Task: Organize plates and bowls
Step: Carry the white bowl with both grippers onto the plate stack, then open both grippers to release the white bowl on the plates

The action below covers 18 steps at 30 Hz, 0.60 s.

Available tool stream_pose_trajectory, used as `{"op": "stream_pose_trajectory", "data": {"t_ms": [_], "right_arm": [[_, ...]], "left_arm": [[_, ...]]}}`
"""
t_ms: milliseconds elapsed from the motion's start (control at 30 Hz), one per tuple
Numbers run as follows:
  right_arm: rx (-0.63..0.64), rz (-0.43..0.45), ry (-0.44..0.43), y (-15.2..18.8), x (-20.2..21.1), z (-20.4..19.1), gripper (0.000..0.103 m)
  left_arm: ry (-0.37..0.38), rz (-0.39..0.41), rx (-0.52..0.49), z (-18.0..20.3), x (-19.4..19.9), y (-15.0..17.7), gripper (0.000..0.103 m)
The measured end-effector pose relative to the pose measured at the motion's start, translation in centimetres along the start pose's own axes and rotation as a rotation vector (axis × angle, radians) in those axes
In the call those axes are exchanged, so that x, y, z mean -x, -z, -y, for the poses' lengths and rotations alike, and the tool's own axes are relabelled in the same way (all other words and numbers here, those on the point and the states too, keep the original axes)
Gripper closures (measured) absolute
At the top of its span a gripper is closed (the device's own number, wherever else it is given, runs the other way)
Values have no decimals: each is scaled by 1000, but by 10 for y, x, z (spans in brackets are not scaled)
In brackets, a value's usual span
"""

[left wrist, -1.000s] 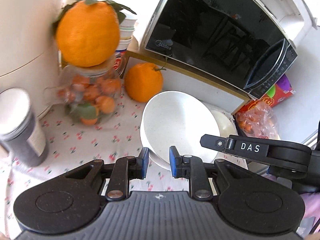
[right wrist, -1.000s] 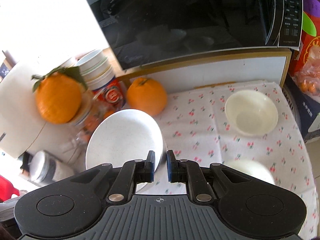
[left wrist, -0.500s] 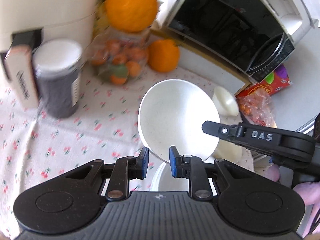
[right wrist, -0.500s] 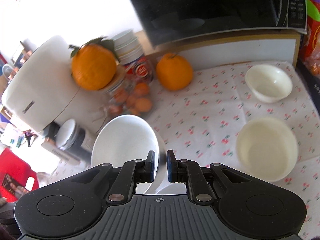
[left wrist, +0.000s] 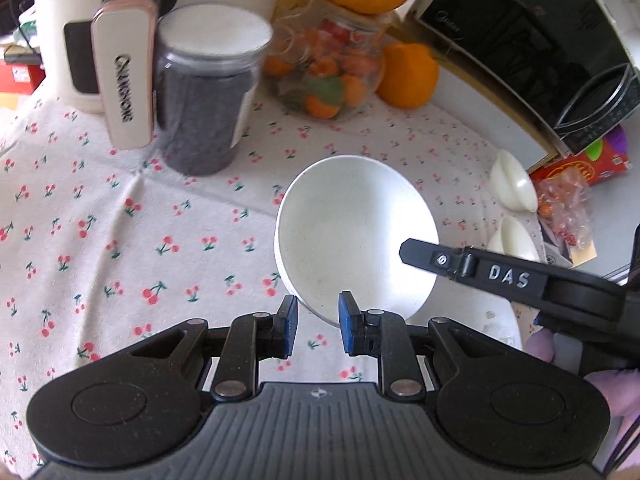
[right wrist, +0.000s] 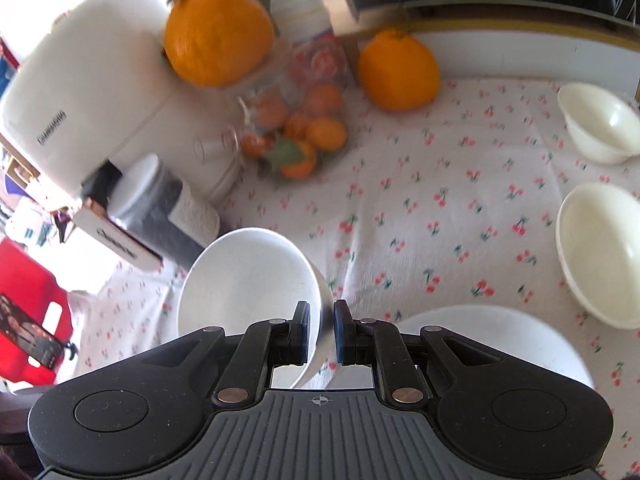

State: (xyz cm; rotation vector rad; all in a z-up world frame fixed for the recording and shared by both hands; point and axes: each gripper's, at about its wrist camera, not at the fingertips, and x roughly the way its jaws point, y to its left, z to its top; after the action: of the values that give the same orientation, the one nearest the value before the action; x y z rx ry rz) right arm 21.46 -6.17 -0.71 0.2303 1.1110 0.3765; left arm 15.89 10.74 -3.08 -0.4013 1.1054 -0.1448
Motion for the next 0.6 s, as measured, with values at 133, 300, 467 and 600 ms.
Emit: {"op": "stream_pose_trajectory", "data": {"t_ms": [133, 300, 467, 600], "right_arm": [[45, -13, 13, 6, -10, -7, 90], [54, -32, 3, 8, -17, -8, 89], [65, -30, 1, 9, -18, -11, 87], [56, -31, -22, 7, -14, -10, 87]], "left_arm": [[-11, -20, 12, -7, -3, 2, 83], [-26, -43, 16, -11, -10, 3, 83], [-20, -37, 27, -14, -8, 2, 81], [-19, -25, 23, -11, -4, 3, 74]]}}
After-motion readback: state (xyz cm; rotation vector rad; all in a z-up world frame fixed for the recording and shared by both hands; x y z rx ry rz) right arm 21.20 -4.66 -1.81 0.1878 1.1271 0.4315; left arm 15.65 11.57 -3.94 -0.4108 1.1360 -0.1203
